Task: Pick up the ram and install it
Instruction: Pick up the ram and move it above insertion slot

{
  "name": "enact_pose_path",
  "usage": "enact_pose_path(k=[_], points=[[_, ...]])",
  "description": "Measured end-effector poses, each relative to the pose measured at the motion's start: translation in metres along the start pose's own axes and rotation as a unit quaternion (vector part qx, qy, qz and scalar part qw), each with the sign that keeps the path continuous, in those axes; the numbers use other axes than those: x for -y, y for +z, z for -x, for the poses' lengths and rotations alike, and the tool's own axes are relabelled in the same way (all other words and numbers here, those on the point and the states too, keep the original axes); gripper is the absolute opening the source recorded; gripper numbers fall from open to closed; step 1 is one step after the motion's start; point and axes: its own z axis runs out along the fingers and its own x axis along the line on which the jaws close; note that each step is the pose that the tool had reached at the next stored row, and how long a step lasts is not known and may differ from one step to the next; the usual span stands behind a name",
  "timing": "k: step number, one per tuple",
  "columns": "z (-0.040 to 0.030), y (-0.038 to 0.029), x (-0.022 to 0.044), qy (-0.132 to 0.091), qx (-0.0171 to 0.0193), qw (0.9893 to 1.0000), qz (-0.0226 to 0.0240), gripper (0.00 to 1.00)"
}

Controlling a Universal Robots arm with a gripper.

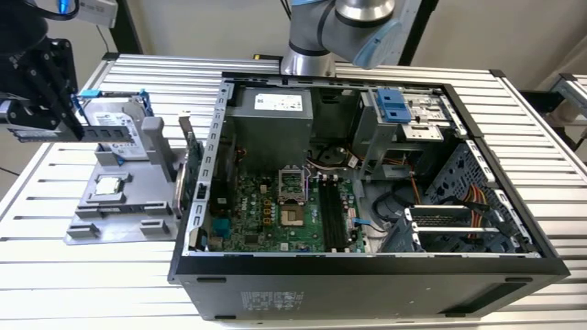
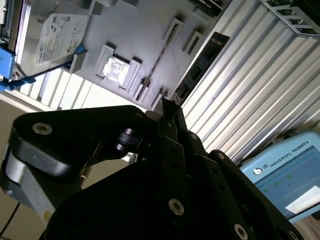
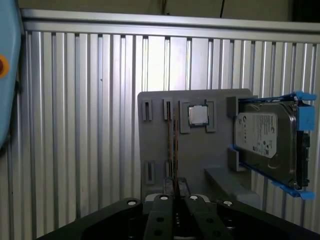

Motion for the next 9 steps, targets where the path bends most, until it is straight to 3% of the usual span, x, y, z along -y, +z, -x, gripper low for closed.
enact_pose_path(k=[9], points=[[0.0000, 0.0000, 0.0018, 0.000, 0.0000, 1.0000, 0.0000, 0.00]])
